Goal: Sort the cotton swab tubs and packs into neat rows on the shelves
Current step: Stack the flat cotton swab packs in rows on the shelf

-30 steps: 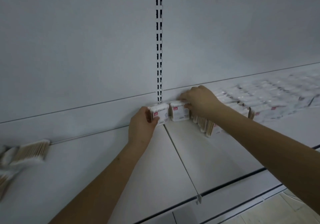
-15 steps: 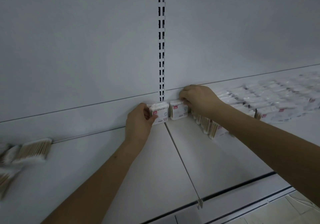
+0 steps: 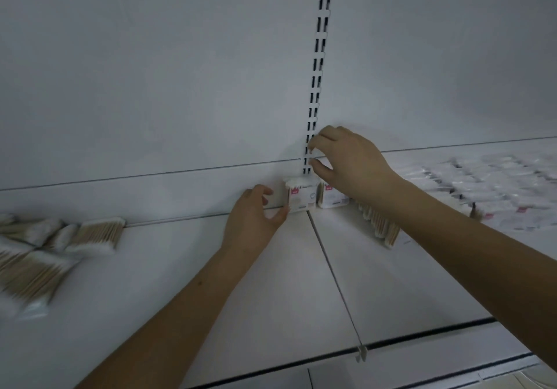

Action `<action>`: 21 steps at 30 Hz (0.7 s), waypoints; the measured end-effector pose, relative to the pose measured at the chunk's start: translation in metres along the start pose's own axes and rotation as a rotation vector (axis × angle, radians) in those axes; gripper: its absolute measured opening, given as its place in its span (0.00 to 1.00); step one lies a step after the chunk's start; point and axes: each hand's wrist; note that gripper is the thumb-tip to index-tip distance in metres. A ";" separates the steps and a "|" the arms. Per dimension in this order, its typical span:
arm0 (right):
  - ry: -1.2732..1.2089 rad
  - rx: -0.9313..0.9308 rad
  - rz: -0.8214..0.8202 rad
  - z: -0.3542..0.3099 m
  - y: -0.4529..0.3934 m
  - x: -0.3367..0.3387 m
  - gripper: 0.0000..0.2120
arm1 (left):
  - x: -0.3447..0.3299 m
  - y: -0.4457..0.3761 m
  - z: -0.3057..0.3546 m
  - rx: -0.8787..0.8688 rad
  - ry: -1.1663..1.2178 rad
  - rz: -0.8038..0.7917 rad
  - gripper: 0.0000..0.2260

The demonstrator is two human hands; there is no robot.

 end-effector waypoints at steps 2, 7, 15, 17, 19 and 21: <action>-0.042 0.054 0.098 -0.018 -0.015 -0.004 0.13 | 0.019 0.014 -0.012 -0.043 -0.053 0.031 0.18; -0.211 0.130 0.268 -0.082 -0.067 -0.027 0.16 | 0.082 0.066 -0.053 -0.028 -0.128 0.148 0.13; -0.524 0.270 0.150 -0.208 -0.133 -0.083 0.21 | 0.168 0.127 -0.117 0.144 -0.243 0.500 0.11; -0.560 0.307 0.092 -0.236 -0.142 -0.093 0.22 | 0.183 0.133 -0.134 0.181 -0.335 0.626 0.11; -0.561 0.334 0.030 -0.257 -0.146 -0.107 0.25 | 0.193 0.131 -0.150 0.237 -0.430 0.704 0.14; -0.534 0.348 -0.044 -0.276 -0.143 -0.126 0.27 | 0.199 0.125 -0.162 0.338 -0.484 0.695 0.20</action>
Point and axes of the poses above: each hand's wrist, its own y-axis away from the middle knuckle, its own x-axis out of the back of the hand, z = x × y, and after that the axes turned 13 degrees about x, right-handed
